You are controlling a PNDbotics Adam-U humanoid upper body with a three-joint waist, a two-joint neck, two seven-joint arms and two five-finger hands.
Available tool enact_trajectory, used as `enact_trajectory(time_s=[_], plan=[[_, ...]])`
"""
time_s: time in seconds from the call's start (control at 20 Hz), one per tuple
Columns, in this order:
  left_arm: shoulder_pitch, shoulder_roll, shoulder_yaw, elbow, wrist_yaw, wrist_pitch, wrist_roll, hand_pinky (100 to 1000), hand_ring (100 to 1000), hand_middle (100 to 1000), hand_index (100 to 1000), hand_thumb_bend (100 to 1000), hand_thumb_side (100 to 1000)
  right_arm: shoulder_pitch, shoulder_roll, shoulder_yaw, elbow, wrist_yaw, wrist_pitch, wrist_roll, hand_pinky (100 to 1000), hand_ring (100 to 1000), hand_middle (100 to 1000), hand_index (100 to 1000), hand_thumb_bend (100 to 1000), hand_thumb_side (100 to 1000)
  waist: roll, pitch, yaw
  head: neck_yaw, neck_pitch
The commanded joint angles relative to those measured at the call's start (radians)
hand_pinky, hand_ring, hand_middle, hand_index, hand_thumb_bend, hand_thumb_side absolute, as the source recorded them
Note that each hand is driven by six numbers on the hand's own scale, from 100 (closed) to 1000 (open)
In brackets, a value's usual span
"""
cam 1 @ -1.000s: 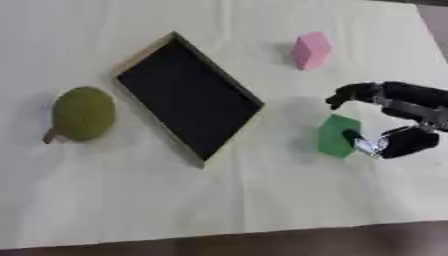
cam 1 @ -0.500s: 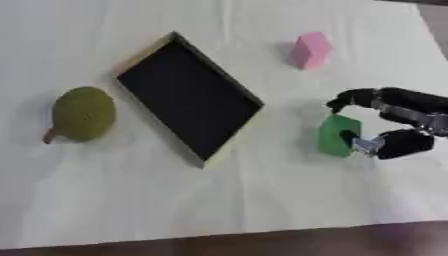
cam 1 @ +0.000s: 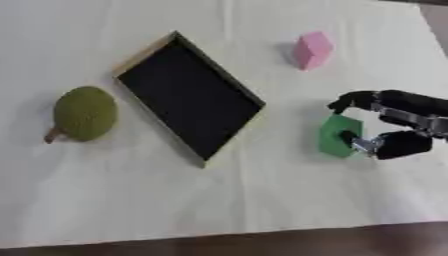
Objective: Pick up objects on the table and place them in the box.
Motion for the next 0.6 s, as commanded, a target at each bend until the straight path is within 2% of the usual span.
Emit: enact_trajectory(time_s=[0.05,0.45,0.6], plan=[[-0.012,0.012,0.004,-0.017,0.006,-0.001,-0.004,688,785,786,813,100,646,-0.006,-0.017,-0.015,0.009,0.022,-0.012,-0.003,1000,1000,813,965,100,759,0.004,-0.015,-0.001,0.003,-0.002],[-0.011,0.013,0.005,-0.017,0.005,0.002,-0.005,688,785,786,811,100,649,-0.005,-0.013,-0.013,0.024,0.037,-0.025,-0.008,1000,1000,808,965,100,756,0.004,-0.014,-0.002,0.006,-0.001],[-0.01,0.014,0.005,-0.017,0.004,0.003,-0.006,688,786,786,811,100,650,-0.007,-0.014,-0.024,0.013,0.017,-0.022,-0.022,1000,1000,799,961,100,704,0.004,-0.014,-0.004,0.006,0.0]])
